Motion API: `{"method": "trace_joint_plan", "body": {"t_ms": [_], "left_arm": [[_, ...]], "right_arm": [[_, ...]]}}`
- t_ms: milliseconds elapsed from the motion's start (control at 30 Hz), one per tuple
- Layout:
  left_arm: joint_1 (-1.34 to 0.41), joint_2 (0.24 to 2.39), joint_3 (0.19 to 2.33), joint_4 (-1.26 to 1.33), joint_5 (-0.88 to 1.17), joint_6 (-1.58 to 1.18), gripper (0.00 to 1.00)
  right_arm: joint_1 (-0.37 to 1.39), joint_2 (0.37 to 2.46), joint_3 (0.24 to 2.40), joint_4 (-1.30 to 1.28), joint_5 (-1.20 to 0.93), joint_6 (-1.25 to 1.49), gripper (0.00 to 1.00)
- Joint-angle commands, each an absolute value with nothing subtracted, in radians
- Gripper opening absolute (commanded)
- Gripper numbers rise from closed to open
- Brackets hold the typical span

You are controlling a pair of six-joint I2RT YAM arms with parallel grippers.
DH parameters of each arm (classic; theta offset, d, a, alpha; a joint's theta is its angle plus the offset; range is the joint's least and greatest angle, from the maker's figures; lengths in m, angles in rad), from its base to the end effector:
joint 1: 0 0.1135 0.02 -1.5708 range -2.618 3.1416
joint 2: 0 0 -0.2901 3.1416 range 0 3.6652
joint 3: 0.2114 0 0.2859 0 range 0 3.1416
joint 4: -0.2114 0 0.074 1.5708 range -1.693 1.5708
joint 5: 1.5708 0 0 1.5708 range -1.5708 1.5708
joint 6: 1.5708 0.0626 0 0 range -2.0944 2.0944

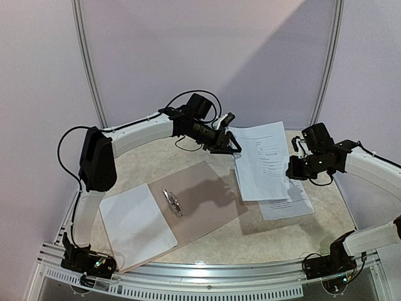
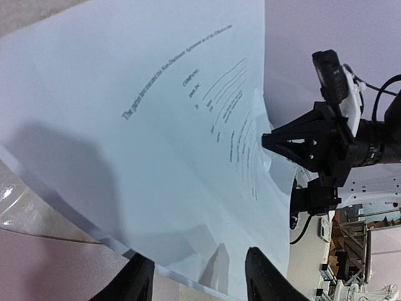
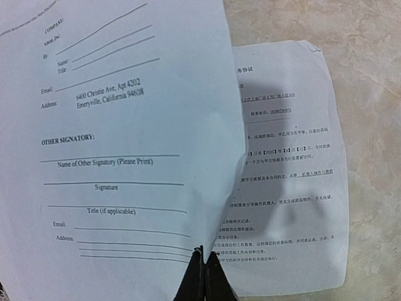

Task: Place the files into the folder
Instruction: Pass from the right arm to the left

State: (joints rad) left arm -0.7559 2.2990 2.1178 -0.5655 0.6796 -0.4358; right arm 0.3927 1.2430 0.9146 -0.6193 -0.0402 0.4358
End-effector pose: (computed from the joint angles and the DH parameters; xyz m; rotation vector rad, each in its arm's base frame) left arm 0.4015 -0.4326 0.2553 0.7780 2.4011 -1.3417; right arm 0.2672 0.1134 0.2439 0.0386 2.5607 0.3791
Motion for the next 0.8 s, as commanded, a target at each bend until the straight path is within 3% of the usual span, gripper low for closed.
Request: {"method": "trace_joint_plan", "body": {"t_ms": [0, 267, 333, 467, 533, 600, 767], "left_arm": [[-0.783, 2.327, 2.165, -0.564, 0.682, -0.426, 0.5], [-0.813, 2.4, 2.212, -0.533, 0.687, -0.438, 0.36], [-0.82, 2.427, 2.23, -0.532, 0.69, -0.443, 0.29], [-0.827, 2.471, 2.246, -0.536, 0.672, -0.434, 0.0], [-0.829, 2.486, 2.248, -0.542, 0.666, -0.426, 0.0], [-0.835, 2.5, 2.246, -0.548, 0.666, -0.417, 0.0], [-0.852, 2.518, 2.258, -0.592, 0.658, -0.352, 0.0]], "right_arm": [[0.399, 1.235, 0.904, -0.606, -0.05, 0.434, 0.0], [0.398, 1.238, 0.897, -0.605, -0.052, 0.444, 0.0], [0.399, 1.243, 0.896, -0.623, -0.029, 0.459, 0.0], [0.399, 1.257, 0.895, -0.7, 0.051, 0.517, 0.0], [0.399, 1.269, 0.886, -0.734, 0.062, 0.548, 0.01], [0.399, 1.286, 0.868, -0.751, 0.065, 0.576, 0.11], [0.399, 1.311, 0.867, -0.79, 0.136, 0.633, 0.59]]}}
